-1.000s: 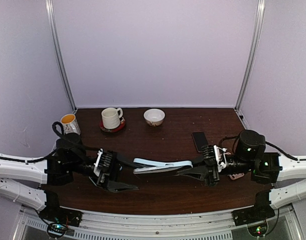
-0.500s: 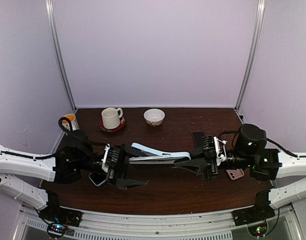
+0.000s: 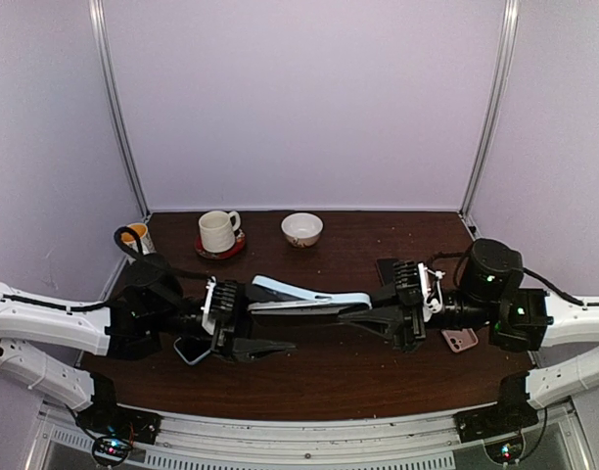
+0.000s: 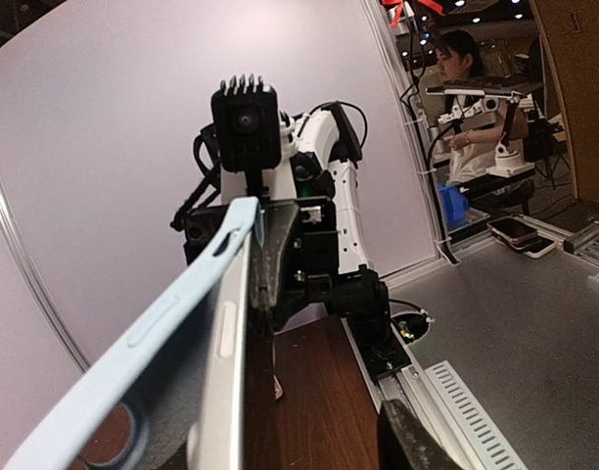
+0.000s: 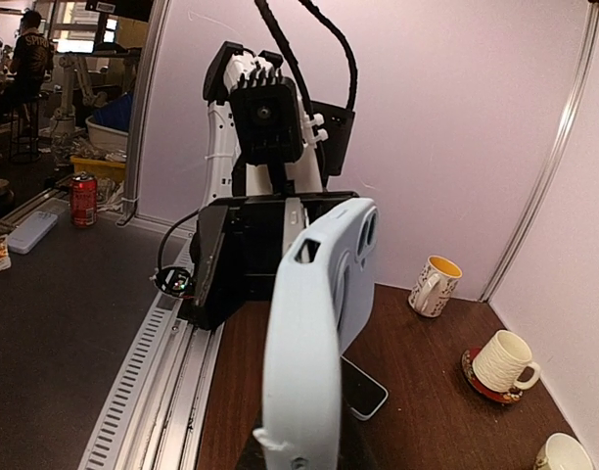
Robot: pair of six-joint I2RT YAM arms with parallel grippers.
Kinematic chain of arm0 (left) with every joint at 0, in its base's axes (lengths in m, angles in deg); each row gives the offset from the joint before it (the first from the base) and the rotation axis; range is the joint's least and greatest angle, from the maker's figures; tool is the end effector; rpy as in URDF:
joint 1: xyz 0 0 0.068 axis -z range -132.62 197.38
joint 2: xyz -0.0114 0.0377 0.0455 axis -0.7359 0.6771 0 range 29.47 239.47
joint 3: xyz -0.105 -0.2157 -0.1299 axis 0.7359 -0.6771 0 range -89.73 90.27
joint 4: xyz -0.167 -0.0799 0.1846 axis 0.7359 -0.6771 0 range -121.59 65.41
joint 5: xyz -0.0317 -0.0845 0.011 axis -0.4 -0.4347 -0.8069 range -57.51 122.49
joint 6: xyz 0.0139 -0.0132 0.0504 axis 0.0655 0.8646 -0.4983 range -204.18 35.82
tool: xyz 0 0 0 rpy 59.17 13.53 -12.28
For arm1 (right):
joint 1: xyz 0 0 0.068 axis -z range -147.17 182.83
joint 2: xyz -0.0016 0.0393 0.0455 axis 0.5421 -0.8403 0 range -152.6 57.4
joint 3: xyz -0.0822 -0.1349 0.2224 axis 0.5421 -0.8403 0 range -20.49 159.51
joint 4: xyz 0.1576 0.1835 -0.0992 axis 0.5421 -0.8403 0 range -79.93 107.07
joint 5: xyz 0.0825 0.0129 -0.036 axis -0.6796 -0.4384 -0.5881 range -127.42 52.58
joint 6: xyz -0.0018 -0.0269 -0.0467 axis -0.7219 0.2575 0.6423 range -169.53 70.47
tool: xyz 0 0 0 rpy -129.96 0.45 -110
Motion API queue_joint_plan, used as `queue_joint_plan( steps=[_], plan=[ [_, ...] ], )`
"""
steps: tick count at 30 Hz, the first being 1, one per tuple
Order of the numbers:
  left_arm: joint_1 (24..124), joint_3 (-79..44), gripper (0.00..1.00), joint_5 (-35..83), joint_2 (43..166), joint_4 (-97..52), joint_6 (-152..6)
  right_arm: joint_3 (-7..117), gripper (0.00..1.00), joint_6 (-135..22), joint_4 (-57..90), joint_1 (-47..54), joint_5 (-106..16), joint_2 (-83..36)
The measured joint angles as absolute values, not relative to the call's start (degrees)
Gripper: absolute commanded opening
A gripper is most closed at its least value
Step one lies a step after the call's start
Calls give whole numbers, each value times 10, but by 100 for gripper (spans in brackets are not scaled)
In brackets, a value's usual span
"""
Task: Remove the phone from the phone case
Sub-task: Pass from the right arm to the left
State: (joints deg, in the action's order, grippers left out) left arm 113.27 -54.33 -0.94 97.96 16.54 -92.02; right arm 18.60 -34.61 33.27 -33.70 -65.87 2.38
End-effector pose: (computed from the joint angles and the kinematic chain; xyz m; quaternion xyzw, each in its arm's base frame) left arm 0.0899 -0.2489 0.2901 0.5505 0.3723 -0.5157 0.5407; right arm 0.0745 0.2141 0.3208 -0.5780 0.4046 0.4551 0.5432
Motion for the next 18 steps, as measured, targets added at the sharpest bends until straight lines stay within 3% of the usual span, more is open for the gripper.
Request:
queue_joint_plan(
  steps=[12, 18],
  plan=[
    [1134, -574, 21, 18, 912, 154, -916, 183, 0, -335, 344, -354, -649, 30],
    [1133, -576, 0, 28, 908, 150, -913, 177, 0, -332, 347, -356, -650, 35]
  ],
)
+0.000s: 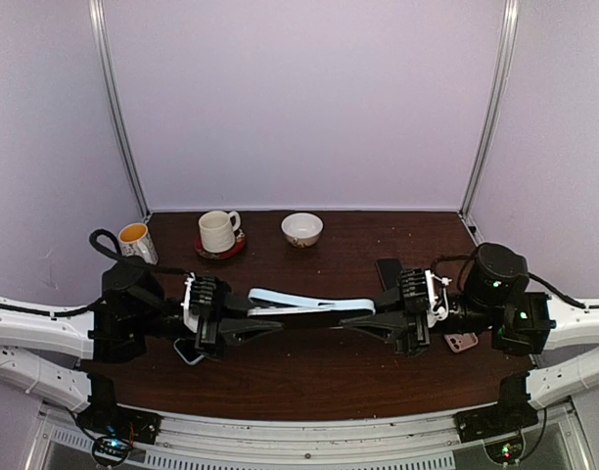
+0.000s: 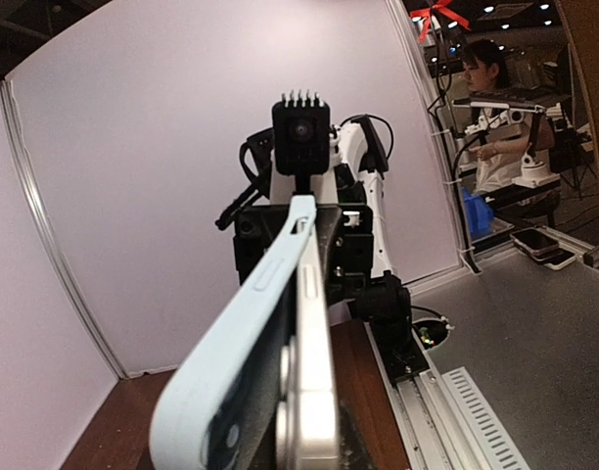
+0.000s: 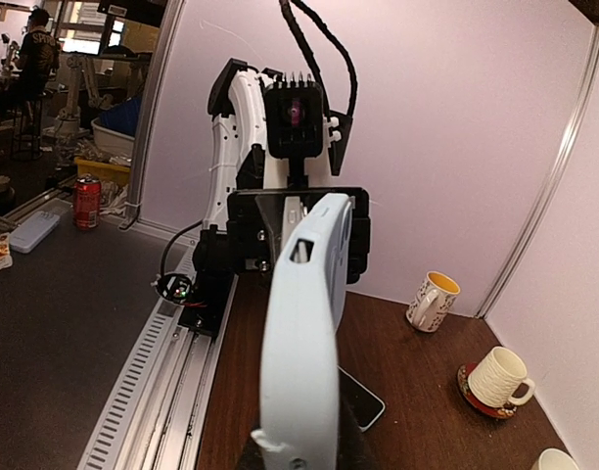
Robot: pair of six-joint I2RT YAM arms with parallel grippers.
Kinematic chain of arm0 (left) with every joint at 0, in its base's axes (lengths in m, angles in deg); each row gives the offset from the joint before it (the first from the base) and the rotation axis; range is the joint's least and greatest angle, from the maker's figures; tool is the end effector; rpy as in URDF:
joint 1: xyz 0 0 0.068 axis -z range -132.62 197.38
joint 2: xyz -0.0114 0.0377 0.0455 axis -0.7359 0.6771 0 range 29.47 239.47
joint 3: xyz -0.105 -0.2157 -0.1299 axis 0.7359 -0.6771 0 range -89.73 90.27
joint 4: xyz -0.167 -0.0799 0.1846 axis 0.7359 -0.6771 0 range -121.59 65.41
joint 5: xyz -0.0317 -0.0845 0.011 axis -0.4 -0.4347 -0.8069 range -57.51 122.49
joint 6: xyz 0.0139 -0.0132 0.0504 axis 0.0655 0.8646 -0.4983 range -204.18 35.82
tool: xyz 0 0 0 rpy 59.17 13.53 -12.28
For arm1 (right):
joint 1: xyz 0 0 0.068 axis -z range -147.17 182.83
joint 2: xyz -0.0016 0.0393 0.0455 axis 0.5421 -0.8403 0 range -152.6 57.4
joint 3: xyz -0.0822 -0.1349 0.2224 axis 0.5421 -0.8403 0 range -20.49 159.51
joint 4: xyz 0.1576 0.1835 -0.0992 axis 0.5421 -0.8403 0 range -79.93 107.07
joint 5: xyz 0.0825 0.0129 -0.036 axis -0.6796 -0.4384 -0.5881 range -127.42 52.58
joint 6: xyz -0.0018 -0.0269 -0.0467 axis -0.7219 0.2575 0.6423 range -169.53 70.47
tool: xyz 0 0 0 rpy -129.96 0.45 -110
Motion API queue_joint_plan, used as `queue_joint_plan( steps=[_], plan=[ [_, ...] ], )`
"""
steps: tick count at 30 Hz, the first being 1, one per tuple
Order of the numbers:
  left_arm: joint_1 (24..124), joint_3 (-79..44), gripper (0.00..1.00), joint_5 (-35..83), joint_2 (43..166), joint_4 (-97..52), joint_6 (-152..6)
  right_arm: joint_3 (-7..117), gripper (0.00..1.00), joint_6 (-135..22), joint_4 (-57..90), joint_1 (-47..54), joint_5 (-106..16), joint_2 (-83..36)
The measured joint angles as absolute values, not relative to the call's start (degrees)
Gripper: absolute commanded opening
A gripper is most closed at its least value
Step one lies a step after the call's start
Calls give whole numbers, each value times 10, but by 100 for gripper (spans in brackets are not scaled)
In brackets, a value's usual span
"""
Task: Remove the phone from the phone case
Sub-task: Pass from the right arm to the left
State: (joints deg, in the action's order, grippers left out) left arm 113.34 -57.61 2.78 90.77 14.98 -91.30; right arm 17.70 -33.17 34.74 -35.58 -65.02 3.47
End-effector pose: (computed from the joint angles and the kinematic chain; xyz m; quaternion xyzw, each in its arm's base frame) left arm 0.0815 -0.2259 0.2969 0.5266 0.3799 -0.5077 0.5662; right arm 0.0664 0.2126 0.3218 -0.5816 0.3830 0.4553 0.5547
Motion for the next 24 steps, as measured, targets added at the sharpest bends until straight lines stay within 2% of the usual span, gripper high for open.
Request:
queue_joint_plan(
  steps=[3, 4, 7, 11, 19, 24],
  plan=[
    [1133, -576, 0, 35, 908, 148, -908, 175, 0, -331, 350, -356, -645, 36],
    [1133, -576, 0, 36, 908, 148, -908, 174, 3, -331, 351, -356, -645, 36],
    [1133, -576, 0, 38, 908, 148, -911, 174, 32, -335, 352, -356, -645, 36],
    [1133, -576, 0, 43, 907, 125, -933, 174, 53, -353, 362, -356, -649, 42],
    [1133, -572, 0, 66, 856, 14, -1040, 146, 69, -392, 344, -356, -656, 104],
    [1133, -540, 0, 86, 839, -97, -1143, 146, 71, -411, 290, -356, -641, 137]
  ],
)
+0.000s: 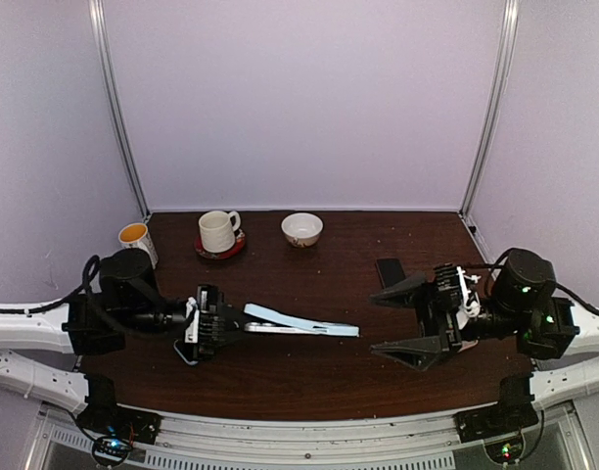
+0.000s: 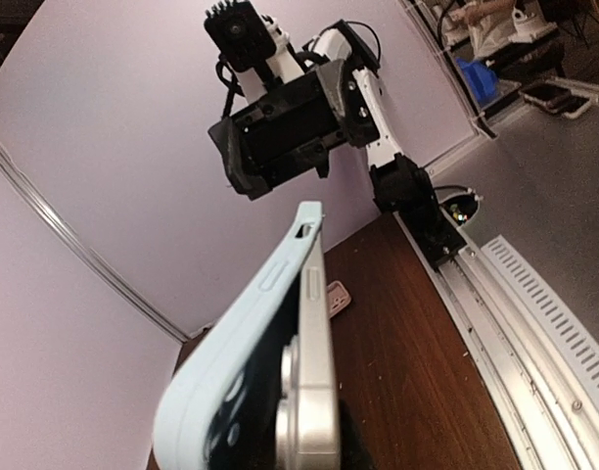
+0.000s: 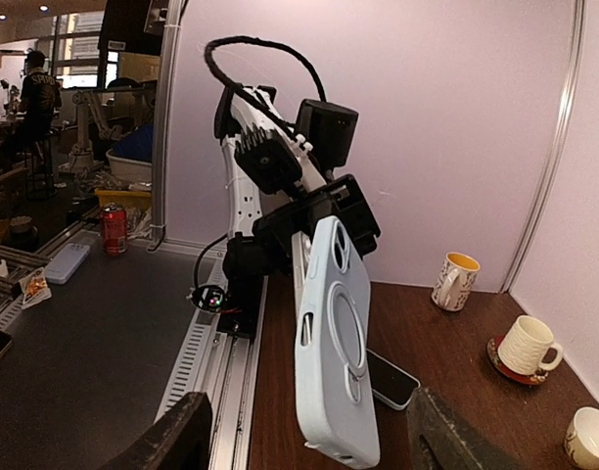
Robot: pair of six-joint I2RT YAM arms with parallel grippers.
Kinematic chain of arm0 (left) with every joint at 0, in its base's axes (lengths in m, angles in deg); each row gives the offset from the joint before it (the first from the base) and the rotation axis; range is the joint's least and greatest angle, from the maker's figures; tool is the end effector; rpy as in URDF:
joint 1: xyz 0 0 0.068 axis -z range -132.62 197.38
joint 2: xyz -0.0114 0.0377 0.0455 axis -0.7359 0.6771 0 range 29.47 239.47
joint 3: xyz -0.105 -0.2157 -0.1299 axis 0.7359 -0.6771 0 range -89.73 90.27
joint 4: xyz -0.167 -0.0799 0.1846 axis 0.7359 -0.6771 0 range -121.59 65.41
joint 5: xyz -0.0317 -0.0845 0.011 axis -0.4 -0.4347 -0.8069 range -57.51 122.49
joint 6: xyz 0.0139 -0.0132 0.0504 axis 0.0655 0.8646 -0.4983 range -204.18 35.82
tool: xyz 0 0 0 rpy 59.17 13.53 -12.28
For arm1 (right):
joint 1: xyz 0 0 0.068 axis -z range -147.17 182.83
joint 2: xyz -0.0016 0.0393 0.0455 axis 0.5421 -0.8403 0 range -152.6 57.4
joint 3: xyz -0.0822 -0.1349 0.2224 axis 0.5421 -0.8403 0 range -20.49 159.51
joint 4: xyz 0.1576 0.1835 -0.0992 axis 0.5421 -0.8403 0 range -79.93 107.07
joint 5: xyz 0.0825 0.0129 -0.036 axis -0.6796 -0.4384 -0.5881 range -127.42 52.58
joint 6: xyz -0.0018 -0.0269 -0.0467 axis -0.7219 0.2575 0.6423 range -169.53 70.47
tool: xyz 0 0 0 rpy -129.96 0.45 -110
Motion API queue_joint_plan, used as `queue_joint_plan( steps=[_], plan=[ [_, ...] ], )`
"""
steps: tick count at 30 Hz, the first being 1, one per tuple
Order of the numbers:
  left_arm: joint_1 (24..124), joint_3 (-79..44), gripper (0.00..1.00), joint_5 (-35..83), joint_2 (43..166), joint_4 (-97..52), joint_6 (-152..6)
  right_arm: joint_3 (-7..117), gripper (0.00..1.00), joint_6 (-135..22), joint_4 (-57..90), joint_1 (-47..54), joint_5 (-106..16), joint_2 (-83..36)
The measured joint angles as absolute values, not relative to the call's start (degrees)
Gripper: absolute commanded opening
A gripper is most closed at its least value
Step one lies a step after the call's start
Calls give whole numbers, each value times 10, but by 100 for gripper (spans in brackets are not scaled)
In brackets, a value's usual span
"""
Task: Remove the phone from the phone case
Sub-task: Pass from the right arm to the left, then remove the phone case from the phone.
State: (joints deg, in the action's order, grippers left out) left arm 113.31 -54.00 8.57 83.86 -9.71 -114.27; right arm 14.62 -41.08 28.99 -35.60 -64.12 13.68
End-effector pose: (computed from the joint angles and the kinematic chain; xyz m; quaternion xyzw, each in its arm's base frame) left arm 0.0781 -0.2103 0.2996 0.6256 0.3726 -0.3497 0.5896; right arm 0.0535 0.1789 0.3247 -0.5466 0.4187 0.4909 0.5337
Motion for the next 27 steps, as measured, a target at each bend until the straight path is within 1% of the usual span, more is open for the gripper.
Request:
queue_joint_plan(
  steps=[10, 15, 23, 27],
  plan=[
    [1133, -459, 0, 122, 841, -287, -1343, 196, 73, -422, 132, -356, -626, 137],
    [1133, -422, 0, 144, 865, -357, -1431, 241, 76, -414, 77, -356, -639, 113],
    [1133, -422, 0, 181, 890, -409, -1557, 337, 77, -360, -25, -356, -692, 39],
    [1133, -434, 0, 194, 897, -375, -1610, 368, 77, -341, -60, -356, -706, -7]
  ],
)
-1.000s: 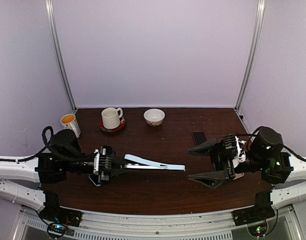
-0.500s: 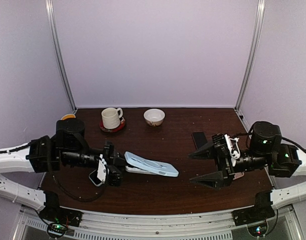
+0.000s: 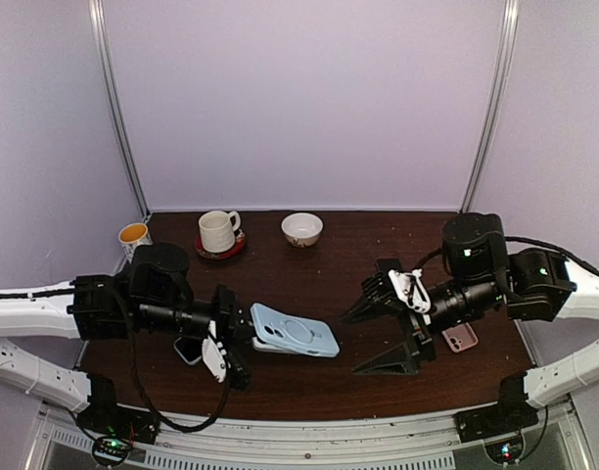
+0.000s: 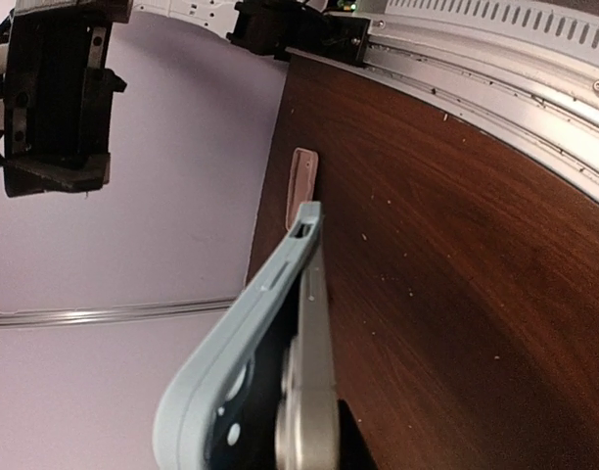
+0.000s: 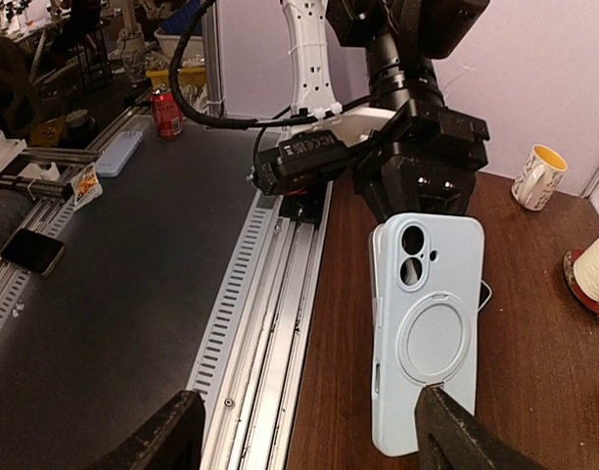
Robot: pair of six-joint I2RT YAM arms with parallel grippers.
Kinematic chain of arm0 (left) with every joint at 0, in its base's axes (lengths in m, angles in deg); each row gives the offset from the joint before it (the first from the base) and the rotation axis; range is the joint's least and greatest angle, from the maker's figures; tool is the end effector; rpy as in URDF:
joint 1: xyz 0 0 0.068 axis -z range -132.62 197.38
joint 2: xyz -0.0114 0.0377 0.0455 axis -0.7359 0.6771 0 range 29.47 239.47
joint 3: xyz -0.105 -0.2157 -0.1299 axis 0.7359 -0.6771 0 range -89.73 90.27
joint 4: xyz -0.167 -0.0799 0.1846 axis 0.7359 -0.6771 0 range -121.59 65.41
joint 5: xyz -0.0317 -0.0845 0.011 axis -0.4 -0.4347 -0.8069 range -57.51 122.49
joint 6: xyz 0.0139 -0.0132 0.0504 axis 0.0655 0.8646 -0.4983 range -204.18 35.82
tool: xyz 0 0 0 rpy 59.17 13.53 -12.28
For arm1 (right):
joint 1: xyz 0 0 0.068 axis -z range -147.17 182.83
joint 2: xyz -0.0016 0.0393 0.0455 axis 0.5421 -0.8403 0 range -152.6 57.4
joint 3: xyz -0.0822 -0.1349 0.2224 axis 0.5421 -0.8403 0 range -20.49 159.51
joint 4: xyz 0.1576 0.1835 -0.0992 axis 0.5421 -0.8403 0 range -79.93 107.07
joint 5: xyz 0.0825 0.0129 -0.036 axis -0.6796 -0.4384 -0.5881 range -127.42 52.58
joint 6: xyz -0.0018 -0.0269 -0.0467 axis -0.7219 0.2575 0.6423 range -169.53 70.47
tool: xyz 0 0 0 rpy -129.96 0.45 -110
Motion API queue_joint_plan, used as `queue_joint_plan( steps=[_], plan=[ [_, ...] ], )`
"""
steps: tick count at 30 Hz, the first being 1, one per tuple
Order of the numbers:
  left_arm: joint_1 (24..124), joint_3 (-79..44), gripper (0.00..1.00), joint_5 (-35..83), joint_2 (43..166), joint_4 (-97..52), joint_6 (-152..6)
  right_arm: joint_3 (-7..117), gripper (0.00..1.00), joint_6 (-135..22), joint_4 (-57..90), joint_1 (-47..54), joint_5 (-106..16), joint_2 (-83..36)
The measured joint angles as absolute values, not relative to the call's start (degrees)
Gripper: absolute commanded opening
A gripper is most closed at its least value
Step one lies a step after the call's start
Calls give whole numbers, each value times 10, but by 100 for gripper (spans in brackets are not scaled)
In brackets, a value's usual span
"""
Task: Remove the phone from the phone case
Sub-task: Remove the phone case from the phone.
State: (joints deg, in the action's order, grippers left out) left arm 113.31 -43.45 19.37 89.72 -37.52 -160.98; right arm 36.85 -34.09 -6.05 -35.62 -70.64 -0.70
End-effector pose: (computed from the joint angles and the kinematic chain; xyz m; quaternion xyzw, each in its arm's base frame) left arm 0.0898 -0.2207 0.2926 0.8213 0.2139 -0.0477 0.5267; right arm 0.0631 0.2129 0.3524 -0.6527 0.4931 0.4477 0.3610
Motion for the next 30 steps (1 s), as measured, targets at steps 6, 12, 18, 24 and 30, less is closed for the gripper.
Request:
queue_joint_plan(
  steps=[6, 12, 18, 24, 30],
  plan=[
    [1133, -488, 0, 193, 914, -280, -1685, 422, 81, -310, -115, -356, -713, -84],
    [1133, -533, 0, 176, 942, -216, -1749, 470, 89, -289, -148, -356, -707, -139],
    [1133, -549, 0, 172, 943, -180, -1775, 513, 99, -287, -159, -362, -662, -200],
    [1133, -560, 0, 197, 944, -151, -1793, 561, 100, -287, -173, -375, -608, -270],
    [1133, -566, 0, 235, 944, -140, -1806, 585, 100, -287, -180, -382, -565, -302]
  ],
)
